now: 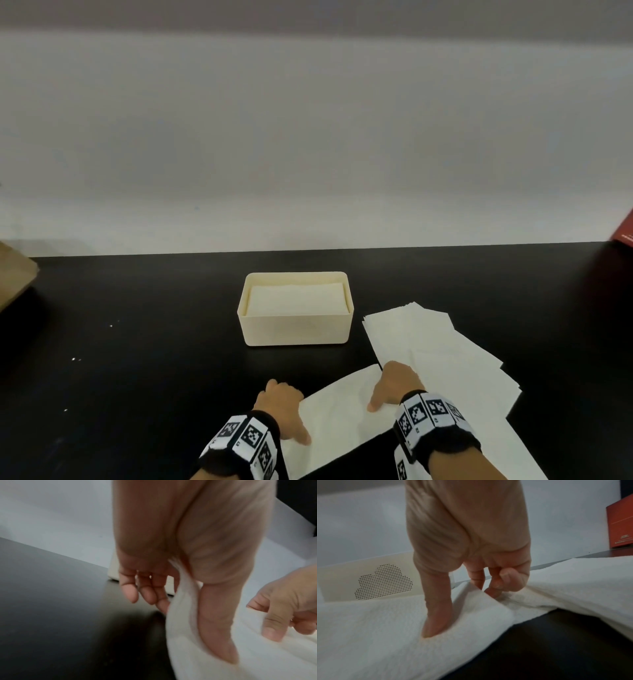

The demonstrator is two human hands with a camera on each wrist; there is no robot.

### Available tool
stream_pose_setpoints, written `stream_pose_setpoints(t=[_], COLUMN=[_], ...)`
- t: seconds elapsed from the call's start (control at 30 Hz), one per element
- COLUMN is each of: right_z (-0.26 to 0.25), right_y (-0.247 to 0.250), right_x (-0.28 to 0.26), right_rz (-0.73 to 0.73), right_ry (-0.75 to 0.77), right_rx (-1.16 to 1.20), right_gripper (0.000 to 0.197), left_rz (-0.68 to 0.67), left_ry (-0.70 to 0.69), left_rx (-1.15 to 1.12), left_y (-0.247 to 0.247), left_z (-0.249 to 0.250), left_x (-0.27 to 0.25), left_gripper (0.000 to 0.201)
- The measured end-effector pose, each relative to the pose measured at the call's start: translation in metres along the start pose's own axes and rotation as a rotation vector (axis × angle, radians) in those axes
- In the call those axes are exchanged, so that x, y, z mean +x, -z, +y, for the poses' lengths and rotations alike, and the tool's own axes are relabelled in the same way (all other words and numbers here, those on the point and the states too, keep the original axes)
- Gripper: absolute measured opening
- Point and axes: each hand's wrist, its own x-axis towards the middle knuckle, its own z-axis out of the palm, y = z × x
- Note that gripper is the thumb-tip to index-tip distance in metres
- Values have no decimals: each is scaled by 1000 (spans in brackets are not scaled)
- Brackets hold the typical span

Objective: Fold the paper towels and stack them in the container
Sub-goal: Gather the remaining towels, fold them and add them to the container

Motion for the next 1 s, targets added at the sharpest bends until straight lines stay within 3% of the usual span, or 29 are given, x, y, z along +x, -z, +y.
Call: stream_pose_setpoints(t=[0.07,0.1,0.2,0.33,0.43,0.6,0.7,0.8,1.0], right_z=[2,2,3,-3,-24,-74,-94,-103,-107], right_y=[-1,1,12,44,71,92,86,78,64], right_x=[1,0,0,-1,4,21,35,44,57], right_rz=[10,16,50,110,204,352,381,430,539], right_ry=[27,51,146,253,302,323,287,238,313], right_rx=[25,59,233,734,783,803,769,613,174], right_gripper=[74,75,51,19,10,29,38,33,25], left_rz=[67,96,189,423,572,743,744,715,678], left_ry=[-73,-104,-185,-147,-108,-1,54,90,103], left_rx=[-167,-253,-463,-851,-973,-949,-886,-775,-373], left_y=[1,3,22,58,89,129,138,139,130], left_z=[-5,-8,-15,-28,-31,-31,-30,-34,-38], left_x=[0,-1,-6,-2,7,27,42,58,79], left_gripper=[23,19,24,24,34,49,54,62,36])
